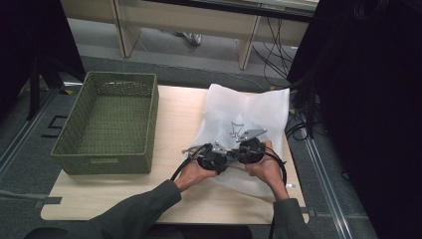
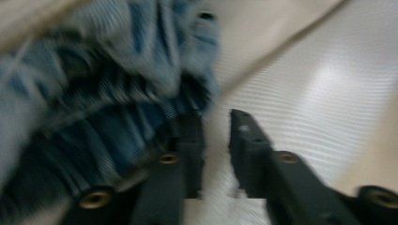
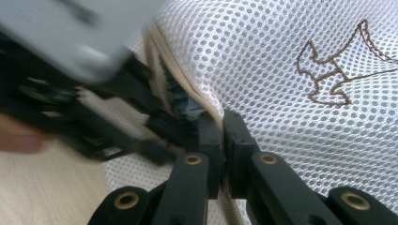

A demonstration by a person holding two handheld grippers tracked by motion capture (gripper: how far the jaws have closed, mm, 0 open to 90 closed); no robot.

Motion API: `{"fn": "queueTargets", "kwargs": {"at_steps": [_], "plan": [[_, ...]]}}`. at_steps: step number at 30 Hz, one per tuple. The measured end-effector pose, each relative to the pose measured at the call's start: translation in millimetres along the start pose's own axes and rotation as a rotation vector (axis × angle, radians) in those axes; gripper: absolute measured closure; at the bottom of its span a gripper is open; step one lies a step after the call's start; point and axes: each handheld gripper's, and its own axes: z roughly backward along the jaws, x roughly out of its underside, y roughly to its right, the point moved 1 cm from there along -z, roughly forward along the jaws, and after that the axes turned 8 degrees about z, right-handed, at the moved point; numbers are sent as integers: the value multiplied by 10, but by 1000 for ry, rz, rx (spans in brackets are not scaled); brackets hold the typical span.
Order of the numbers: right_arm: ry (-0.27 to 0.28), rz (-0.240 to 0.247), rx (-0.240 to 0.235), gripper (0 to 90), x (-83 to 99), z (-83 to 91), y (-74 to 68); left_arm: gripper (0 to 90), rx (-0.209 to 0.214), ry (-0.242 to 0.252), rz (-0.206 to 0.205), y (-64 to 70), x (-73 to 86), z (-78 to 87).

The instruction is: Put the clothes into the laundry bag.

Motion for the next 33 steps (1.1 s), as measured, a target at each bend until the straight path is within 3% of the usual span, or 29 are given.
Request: {"fn": "queueTargets", "kwargs": {"at_steps": [1, 2, 3, 4, 6, 8, 11, 13, 15, 17, 19, 20, 22, 27, 28, 32, 33], "plan": [[1, -1, -3, 882, 2, 5, -3, 852, -3, 102, 208, 98, -36, -136], [2, -1, 1, 882, 4, 7, -4, 858, -25, 87, 127, 36, -75, -140], [3, -3, -3, 882, 1, 14, -3, 862, -55, 96, 134, 47, -99, -159], [5, 2, 7, 882, 0, 16, 5, 864, -65, 50, 73, 20, -125, -144], [5, 14, -1, 882, 1, 33, 16, 866, -70, 68, 75, 11, -177, -191], [15, 15, -6, 883, 0, 45, 22, 868, -93, 100, 116, -11, -220, -216], [8, -5, 0, 883, -5, 83, 25, 869, -115, 113, 117, -43, -264, -245], [-1, -2, -4, 883, -6, 100, 31, 867, -116, 121, 128, -57, -262, -275], [-7, -11, -3, 882, 11, 65, 26, 847, -89, 104, 145, -54, -203, -267], [-14, 4, -13, 882, 35, 17, 36, 792, -81, 105, 136, -43, -161, -212], [-19, -13, 1, 882, 53, -2, 21, 744, -70, 105, 128, -48, -134, -166], [-19, 12, -18, 882, 69, -28, 47, 709, -48, 92, 110, -72, -65, -32], [-19, -3, -7, 882, 82, -50, 35, 654, -40, 85, 93, -98, 9, 129], [-73, -36, 0, 881, 116, -124, -25, 655, -55, 85, 93, -216, 166, 455], [-102, 8, -20, 881, 124, -179, -23, 662, -55, 85, 93, -241, 200, 512], [-144, 15, -24, 881, 158, -283, -58, 679, -36, 77, 100, -297, 325, 632], [-151, 42, -20, 881, 168, -310, -49, 687, -38, 75, 99, -285, 342, 638]]}}
